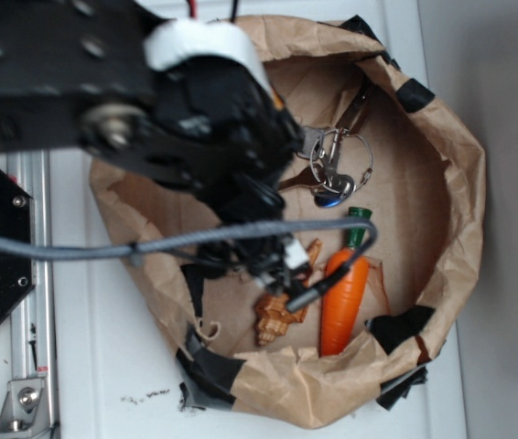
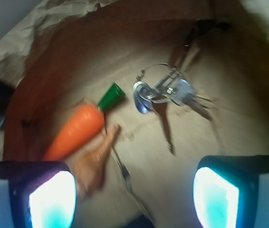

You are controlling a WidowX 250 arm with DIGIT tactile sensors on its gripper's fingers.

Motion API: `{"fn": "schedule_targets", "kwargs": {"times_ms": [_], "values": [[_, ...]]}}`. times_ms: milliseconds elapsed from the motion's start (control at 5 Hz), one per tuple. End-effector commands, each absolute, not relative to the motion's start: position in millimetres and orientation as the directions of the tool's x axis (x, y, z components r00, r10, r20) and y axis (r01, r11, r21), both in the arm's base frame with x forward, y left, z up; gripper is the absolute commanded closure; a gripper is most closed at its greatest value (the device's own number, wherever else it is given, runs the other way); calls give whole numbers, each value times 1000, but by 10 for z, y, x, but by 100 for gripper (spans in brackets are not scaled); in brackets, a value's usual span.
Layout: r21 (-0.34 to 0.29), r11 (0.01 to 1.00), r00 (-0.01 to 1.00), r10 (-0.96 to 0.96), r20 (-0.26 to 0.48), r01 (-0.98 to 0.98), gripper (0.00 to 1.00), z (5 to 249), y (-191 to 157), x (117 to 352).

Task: Grab the carrot.

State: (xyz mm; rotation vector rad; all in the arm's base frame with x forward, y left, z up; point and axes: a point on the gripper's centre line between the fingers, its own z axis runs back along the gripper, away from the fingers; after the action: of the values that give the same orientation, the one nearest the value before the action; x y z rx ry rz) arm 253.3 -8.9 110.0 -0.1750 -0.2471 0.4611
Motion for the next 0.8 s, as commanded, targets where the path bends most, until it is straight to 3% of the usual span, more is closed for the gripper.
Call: {"fn": "schedule_targets", "kwargs": {"times_ms": [0, 200, 400, 600], "values": [[-250, 819, 801, 565, 199, -516, 0, 827, -439, 2876], [-235, 823, 804, 561, 196, -517, 0, 678, -489, 3017], [-260, 818, 801, 565, 198, -513, 0, 644, -465, 3102], [-237, 819, 810, 564, 164, -522, 0, 521, -497, 3180]]}}
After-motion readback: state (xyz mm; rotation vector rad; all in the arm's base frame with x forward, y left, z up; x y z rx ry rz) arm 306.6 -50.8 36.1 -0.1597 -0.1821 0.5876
